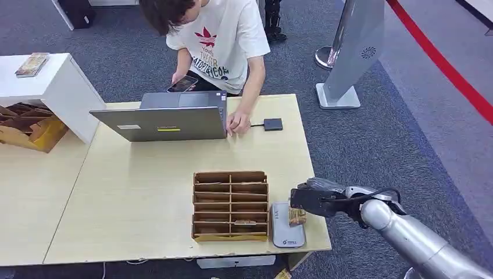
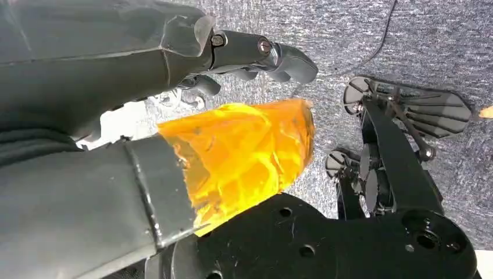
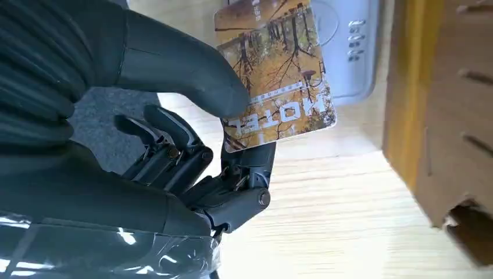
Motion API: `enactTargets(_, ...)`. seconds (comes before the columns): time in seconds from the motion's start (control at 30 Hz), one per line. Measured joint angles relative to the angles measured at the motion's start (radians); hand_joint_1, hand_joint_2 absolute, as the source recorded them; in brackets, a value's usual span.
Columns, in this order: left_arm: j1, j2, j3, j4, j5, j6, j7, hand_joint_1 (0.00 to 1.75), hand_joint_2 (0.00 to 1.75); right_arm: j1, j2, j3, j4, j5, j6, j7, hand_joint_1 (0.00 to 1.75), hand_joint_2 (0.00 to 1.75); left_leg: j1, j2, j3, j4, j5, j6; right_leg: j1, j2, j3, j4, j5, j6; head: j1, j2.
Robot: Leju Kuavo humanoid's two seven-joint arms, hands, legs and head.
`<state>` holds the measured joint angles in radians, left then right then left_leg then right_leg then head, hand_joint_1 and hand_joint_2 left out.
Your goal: Pass the card to the sensor for recognition and then transmit it.
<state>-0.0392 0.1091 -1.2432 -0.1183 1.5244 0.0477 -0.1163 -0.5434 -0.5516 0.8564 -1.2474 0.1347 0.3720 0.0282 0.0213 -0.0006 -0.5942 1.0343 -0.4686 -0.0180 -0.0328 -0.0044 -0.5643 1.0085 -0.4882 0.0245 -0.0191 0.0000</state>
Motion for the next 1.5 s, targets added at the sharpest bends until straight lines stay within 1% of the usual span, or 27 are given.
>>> enactTargets(0.43, 0.0, -0.002, 0.0, 0.0, 0.0, 0.0, 0.0, 0.0, 0.0, -0.076, 0.0, 0.145, -0.045, 0.047, 0.001, 0.036, 1.75, 1.75, 0.0, 0.0, 0.0, 0.0, 0.0, 0.0, 0.0, 0.0, 0.0, 0.0, 0.0, 0.0, 0.0, 0.0)
enactTargets(0.6, 0.0, -0.003, 0.0, 0.0, 0.0, 0.0, 0.0, 0.0, 0.0, -0.079, 0.001, 0.188, -0.041, 0.087, -0.018, 0.061, 1.75, 1.75, 0.0, 0.0, 0.0, 0.0, 0.0, 0.0, 0.0, 0.0, 0.0, 0.0, 0.0, 0.0, 0.0, 0.0)
enactTargets(1.07, 0.0, -0.003, 0.0, 0.0, 0.0, 0.001, 0.0, 0.0, 0.0, -0.08, 0.001, 0.225, -0.025, 0.11, -0.034, 0.072, 1.75, 1.75, 0.0, 0.0, 0.0, 0.0, 0.0, 0.0, 0.0, 0.0, 0.0, 0.0, 0.0, 0.0, 0.0, 0.0)
enactTargets(1.5, 0.0, -0.002, 0.0, 0.0, 0.0, 0.002, 0.0, 0.0, 0.0, -0.079, 0.002, 0.23, -0.014, 0.118, -0.038, 0.077, 1.75, 1.75, 0.0, 0.0, 0.0, 0.0, 0.0, 0.0, 0.0, 0.0, 0.0, 0.0, 0.0, 0.0, 0.0, 0.0)
